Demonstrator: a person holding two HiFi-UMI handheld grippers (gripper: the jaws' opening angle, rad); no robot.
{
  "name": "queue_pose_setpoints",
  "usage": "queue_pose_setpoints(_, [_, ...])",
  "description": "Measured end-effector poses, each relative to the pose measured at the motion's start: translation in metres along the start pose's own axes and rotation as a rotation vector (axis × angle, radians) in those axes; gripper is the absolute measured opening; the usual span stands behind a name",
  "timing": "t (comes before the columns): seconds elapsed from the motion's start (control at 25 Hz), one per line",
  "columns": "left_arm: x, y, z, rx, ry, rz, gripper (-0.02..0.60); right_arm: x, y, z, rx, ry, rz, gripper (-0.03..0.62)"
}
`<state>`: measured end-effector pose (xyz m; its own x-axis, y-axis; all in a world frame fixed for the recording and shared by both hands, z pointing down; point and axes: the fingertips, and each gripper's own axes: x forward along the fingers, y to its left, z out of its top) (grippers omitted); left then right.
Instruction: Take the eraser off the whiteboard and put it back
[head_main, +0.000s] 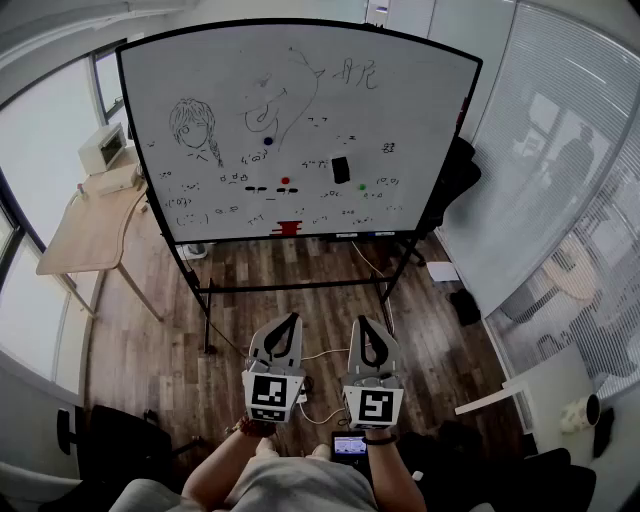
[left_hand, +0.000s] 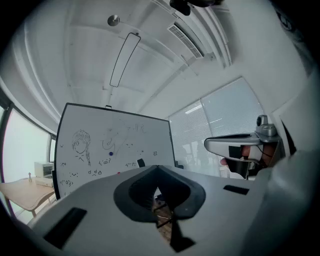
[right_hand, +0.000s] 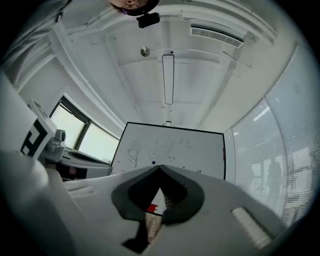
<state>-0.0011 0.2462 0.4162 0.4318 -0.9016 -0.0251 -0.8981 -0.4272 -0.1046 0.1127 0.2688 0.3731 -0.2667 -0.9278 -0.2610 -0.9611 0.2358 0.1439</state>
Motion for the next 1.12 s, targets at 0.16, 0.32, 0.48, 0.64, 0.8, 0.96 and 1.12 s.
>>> queue_pose_setpoints(0.16, [0.012, -0.003, -0.001, -0.003, 0.002, 0.001, 0.008, 0.007, -0.013, -0.010, 0.009, 0.006, -0.014, 0.011])
queue_pose_setpoints(0.32, [0.022, -0.006, -0.004, -0.009, 0.009, 0.023, 0.008, 0.011, -0.022, -0.021, 0.018, 0.021, 0.001, 0.011])
queue_pose_setpoints(0.48, [0.032, -0.010, -0.007, -0.015, 0.014, 0.051, 0.008, 0.018, -0.029, -0.025, 0.024, 0.039, 0.031, 0.011])
queue_pose_setpoints(0.64, [0.047, -0.011, -0.009, -0.014, 0.010, 0.050, 0.008, 0.029, -0.030, -0.038, 0.007, 0.049, 0.053, 0.012])
queue_pose_setpoints(0.8, [0.066, 0.000, -0.015, -0.031, 0.006, 0.023, 0.008, 0.049, -0.023, -0.047, -0.021, 0.078, 0.064, 0.026])
queue_pose_setpoints(0.96, [0.091, 0.022, -0.019, -0.047, 0.000, -0.008, 0.008, 0.080, -0.019, -0.069, 0.006, 0.111, 0.033, 0.026])
queue_pose_setpoints(1.12, [0.112, 0.054, -0.026, -0.063, -0.004, -0.041, 0.008, 0.116, -0.003, -0.084, -0.004, 0.138, 0.006, 0.026])
